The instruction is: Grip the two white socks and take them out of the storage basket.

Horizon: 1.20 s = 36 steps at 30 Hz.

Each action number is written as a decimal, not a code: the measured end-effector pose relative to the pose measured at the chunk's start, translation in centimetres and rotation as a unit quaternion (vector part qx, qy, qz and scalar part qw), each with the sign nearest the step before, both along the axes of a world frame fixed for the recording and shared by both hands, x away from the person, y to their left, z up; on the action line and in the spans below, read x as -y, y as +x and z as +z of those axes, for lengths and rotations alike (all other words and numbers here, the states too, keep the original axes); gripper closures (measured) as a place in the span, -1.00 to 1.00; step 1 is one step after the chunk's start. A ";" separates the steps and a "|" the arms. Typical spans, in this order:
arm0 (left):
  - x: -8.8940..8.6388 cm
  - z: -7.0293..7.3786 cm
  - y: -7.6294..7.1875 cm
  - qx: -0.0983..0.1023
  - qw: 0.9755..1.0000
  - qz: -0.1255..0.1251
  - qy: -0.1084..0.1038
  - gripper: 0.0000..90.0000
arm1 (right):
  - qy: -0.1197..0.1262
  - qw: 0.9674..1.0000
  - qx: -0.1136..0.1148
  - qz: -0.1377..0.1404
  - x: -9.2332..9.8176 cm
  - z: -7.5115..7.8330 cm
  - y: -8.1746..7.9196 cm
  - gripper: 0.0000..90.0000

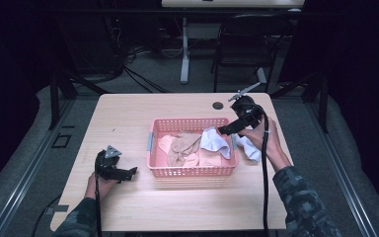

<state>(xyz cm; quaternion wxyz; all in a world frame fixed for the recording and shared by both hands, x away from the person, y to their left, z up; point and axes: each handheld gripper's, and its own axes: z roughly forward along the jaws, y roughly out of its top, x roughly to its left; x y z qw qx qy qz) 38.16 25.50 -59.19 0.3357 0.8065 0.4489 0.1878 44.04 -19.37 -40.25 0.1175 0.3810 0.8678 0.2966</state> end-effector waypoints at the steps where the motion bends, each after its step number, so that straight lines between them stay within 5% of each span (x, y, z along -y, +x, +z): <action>1: 0.0 0.0 0.0 0.000 1.000 0.000 0.000 -1.00 | -0.001 1.000 -0.001 0.004 -0.2 -0.1 0.1 -0.91; 9: 0.0 0.0 0.0 0.000 1.000 0.000 0.001 -1.00 | -0.006 1.000 -0.009 0.023 -2.3 -1.1 0.7 -0.68; 18: 0.0 0.0 0.0 0.000 1.000 -0.001 0.001 -1.00 | -0.037 0.998 -0.045 0.025 -4.1 -4.9 1.9 -0.50; 36: 0.0 0.0 0.0 0.000 1.000 -0.002 0.002 -1.00 | -0.133 0.986 -0.102 0.006 -5.5 -10.3 3.8 -0.51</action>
